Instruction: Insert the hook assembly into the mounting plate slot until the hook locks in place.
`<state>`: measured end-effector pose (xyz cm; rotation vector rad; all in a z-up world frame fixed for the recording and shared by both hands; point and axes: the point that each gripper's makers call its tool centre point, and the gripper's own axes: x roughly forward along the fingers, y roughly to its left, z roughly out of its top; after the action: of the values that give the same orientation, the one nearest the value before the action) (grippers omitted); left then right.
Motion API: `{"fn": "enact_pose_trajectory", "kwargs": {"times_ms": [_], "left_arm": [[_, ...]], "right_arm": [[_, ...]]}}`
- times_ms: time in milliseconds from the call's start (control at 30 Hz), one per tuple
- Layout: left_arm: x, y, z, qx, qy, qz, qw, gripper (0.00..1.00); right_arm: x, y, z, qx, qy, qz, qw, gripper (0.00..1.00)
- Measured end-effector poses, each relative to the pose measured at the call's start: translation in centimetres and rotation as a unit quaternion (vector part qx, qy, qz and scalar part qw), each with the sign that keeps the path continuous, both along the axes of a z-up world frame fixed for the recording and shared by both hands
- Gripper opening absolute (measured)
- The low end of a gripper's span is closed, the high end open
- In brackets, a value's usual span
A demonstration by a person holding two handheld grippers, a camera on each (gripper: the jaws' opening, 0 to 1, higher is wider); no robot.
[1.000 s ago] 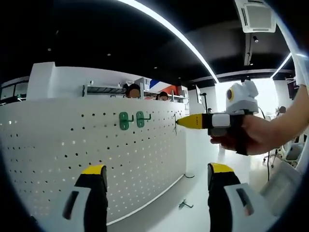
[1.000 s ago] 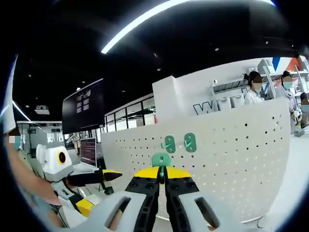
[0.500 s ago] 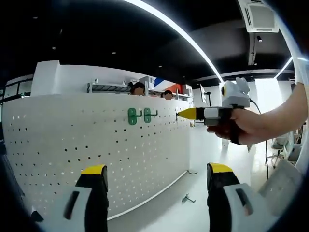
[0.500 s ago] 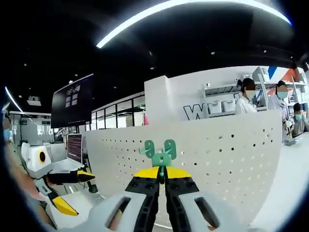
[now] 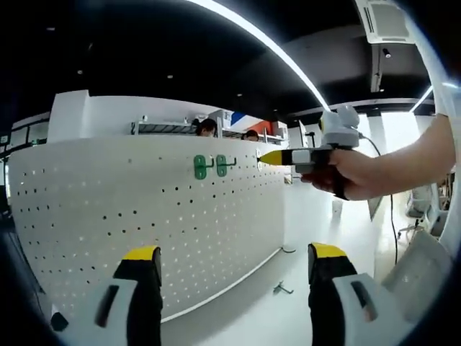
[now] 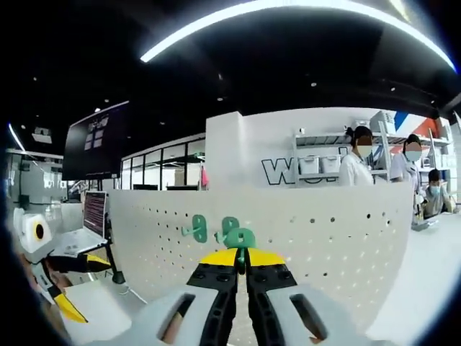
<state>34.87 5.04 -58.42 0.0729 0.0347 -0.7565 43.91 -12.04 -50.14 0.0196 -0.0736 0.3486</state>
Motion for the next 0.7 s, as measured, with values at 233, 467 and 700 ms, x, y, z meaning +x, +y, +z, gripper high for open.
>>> {"fn": "enact_pose_trajectory", "kwargs": {"times_ms": [233, 467, 700], "left_arm": [[-0.2, 0.7, 0.1, -0.002, -0.001, 0.008, 1.0000, 0.86], [-0.5, 1.5, 0.1, -0.008, 0.001, 0.018, 0.9998, 0.86], [-0.7, 2.2, 0.0, -0.010, 0.003, 0.029, 0.9995, 0.85]], "right_arm": [[1.0, -0.3, 0.5, -0.008, -0.010, -0.018, 0.9997, 0.01], [1.7, -0.7, 1.0, -0.006, -0.020, -0.029, 0.9993, 0.01], [2.5, -1.1, 1.2, -0.008, -0.029, -0.040, 0.9988, 0.01]]}}
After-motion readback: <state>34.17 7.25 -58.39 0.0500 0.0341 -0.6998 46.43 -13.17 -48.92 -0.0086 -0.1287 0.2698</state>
